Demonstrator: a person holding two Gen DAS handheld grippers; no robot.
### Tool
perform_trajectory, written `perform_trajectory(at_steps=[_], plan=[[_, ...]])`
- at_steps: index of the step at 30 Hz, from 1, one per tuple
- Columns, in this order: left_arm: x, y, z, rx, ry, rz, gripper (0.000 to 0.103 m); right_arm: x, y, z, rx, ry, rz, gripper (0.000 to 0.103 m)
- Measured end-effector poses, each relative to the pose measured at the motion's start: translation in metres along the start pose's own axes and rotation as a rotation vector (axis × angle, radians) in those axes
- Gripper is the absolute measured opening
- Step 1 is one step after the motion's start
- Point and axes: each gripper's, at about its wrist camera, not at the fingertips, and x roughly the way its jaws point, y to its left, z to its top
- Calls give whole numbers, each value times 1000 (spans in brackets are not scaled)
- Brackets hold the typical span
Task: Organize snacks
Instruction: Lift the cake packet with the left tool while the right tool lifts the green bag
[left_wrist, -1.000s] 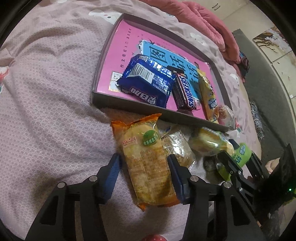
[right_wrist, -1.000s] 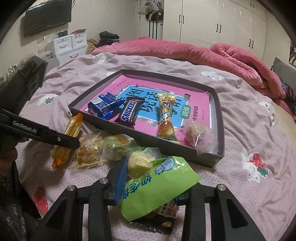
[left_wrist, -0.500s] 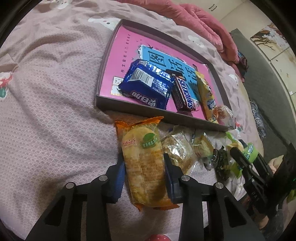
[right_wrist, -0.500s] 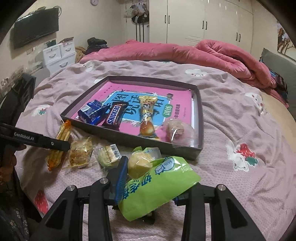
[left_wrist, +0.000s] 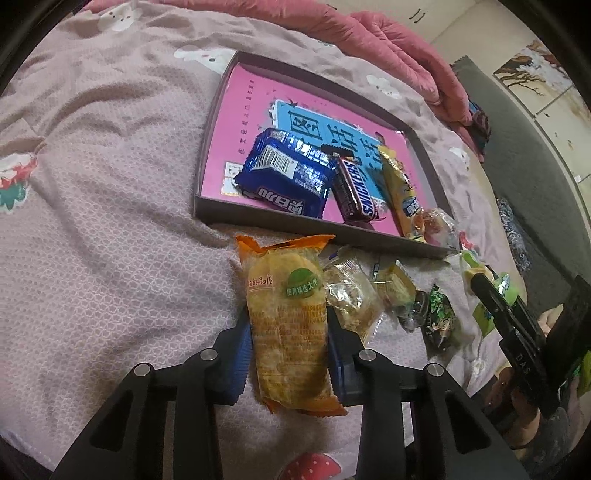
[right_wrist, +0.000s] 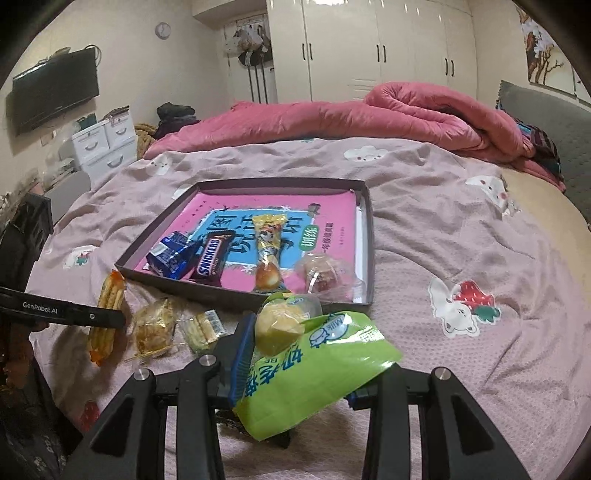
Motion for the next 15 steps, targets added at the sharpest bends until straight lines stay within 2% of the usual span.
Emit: perform_trajectory(at_steps=[6, 15], plan=[[-11, -5, 0, 9, -14, 3, 36, -1, 12, 2, -30, -16, 17, 40], [-30, -13, 4, 24, -56, -2, 36, -3, 11, 3, -11, -30, 31, 40]])
